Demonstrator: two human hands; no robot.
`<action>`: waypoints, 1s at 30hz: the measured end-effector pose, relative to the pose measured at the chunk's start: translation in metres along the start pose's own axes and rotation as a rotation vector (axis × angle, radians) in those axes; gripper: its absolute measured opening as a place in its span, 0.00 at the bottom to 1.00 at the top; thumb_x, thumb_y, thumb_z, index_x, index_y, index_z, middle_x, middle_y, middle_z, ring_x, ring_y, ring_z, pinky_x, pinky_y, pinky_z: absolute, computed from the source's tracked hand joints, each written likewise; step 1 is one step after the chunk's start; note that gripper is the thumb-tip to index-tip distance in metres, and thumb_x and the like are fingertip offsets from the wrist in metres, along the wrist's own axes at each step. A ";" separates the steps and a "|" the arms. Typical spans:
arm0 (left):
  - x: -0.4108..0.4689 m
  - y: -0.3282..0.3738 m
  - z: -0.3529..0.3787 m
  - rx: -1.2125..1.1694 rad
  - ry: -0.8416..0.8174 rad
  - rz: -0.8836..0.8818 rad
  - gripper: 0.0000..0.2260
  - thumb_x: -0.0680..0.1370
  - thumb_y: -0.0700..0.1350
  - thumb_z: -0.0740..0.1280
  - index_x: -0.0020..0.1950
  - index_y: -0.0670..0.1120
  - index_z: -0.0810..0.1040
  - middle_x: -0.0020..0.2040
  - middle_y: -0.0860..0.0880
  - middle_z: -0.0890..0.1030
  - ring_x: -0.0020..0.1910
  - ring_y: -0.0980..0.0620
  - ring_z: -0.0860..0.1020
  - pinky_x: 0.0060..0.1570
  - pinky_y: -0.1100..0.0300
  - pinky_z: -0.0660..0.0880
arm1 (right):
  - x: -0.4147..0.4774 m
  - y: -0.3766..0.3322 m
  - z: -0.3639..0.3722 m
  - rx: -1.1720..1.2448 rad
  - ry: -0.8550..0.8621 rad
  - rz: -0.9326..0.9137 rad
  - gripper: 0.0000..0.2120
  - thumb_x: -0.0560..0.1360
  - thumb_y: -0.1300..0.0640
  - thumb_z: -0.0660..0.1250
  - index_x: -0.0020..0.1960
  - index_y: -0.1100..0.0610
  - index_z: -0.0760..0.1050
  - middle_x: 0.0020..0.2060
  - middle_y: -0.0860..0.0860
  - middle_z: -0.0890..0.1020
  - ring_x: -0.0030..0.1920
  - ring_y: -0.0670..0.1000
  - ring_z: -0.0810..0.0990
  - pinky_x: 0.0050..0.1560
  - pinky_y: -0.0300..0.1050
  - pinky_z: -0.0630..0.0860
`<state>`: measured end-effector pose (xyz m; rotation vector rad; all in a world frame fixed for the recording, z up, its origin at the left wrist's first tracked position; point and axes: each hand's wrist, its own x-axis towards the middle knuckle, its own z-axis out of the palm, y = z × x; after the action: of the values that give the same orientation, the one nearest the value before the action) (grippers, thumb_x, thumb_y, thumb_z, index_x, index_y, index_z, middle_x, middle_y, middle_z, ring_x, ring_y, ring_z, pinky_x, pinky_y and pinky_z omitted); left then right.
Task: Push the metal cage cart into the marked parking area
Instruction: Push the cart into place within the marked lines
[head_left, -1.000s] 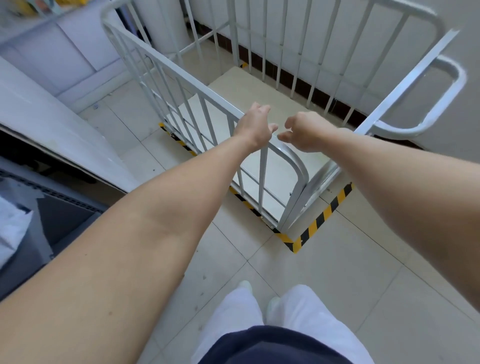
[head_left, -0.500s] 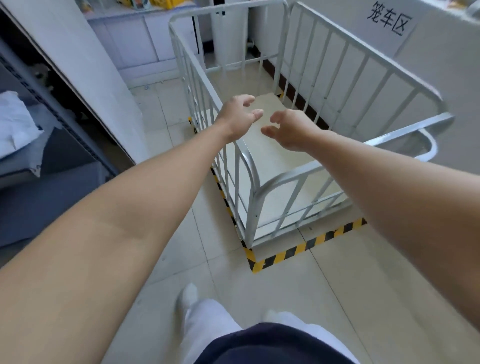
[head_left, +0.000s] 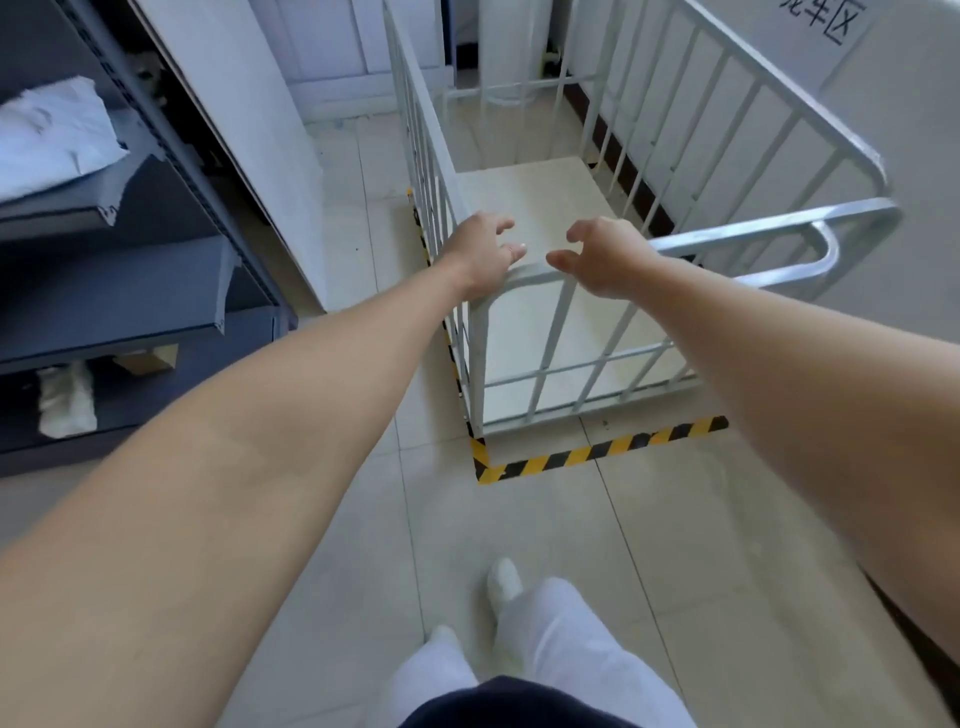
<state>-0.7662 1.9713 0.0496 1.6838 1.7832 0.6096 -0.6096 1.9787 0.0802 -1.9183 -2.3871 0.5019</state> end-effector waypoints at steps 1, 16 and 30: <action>-0.006 0.003 0.007 0.012 0.000 -0.006 0.22 0.79 0.46 0.64 0.72 0.41 0.68 0.72 0.44 0.70 0.71 0.47 0.68 0.71 0.58 0.63 | -0.005 0.008 0.000 -0.009 0.000 0.003 0.24 0.79 0.46 0.60 0.68 0.61 0.70 0.62 0.60 0.76 0.60 0.60 0.76 0.58 0.51 0.72; 0.062 0.114 0.159 0.331 0.055 -0.100 0.22 0.80 0.49 0.62 0.72 0.42 0.67 0.71 0.42 0.67 0.70 0.44 0.66 0.74 0.53 0.54 | 0.059 0.210 -0.022 -0.167 -0.113 -0.120 0.23 0.78 0.46 0.61 0.66 0.61 0.71 0.60 0.60 0.75 0.59 0.60 0.74 0.58 0.52 0.72; 0.170 0.142 0.254 0.342 0.011 -0.224 0.25 0.78 0.55 0.64 0.69 0.41 0.68 0.68 0.41 0.69 0.69 0.41 0.67 0.70 0.51 0.62 | 0.161 0.350 -0.026 -0.213 -0.258 -0.075 0.21 0.79 0.43 0.55 0.49 0.61 0.73 0.42 0.55 0.74 0.51 0.60 0.76 0.53 0.54 0.72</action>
<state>-0.4884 2.1332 -0.0521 1.6606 2.1401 0.2247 -0.3110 2.2028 -0.0178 -1.9395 -2.7655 0.5413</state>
